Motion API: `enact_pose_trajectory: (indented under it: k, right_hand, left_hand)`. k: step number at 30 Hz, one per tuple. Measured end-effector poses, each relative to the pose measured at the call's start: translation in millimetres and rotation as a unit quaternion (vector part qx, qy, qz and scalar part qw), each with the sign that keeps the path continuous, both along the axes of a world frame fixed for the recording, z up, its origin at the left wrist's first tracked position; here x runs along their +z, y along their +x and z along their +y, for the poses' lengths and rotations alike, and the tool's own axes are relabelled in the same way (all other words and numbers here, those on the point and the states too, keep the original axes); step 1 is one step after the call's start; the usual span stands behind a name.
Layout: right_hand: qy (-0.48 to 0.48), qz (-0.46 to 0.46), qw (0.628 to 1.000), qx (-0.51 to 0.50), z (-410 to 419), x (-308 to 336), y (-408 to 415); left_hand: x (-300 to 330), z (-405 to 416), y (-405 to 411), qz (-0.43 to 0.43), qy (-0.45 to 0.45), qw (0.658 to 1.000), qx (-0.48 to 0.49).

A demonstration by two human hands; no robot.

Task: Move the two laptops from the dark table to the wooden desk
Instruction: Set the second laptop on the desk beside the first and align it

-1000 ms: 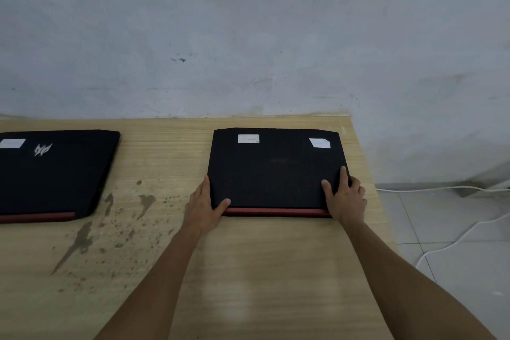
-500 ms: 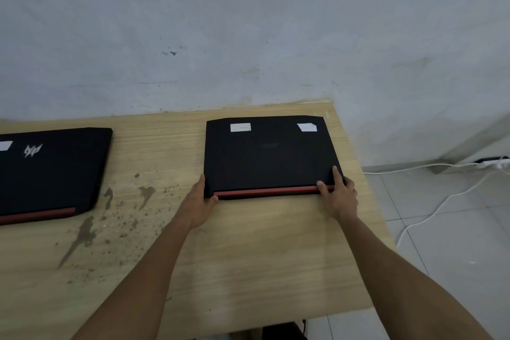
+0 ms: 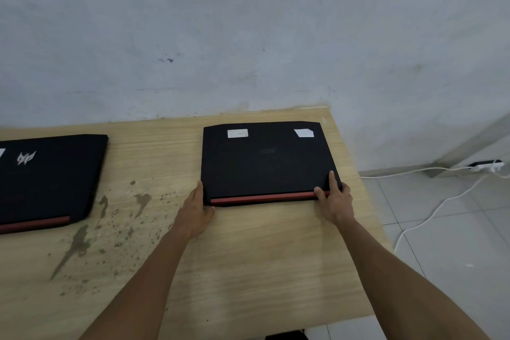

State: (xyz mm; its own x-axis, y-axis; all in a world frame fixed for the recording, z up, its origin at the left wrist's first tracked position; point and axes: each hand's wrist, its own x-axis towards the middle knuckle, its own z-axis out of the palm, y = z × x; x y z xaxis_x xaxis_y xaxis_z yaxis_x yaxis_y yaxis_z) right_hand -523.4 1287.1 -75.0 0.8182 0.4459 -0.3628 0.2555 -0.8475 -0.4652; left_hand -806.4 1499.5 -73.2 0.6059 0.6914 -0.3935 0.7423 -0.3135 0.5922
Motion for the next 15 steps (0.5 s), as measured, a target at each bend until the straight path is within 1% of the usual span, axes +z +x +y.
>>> enact_pose_trajectory:
  k: [10, 15]
  right_hand:
    - [-0.013, 0.018, 1.0, 0.011, 1, 6, 2]
    - [-0.017, 0.039, 0.999, 0.023, -2, 12, 5]
  left_hand:
    - [1, -1, 4, 0.022, -0.017, 1.0, 0.014]
    - [6, -6, 4, 0.006, -0.031, 0.999, 0.023]
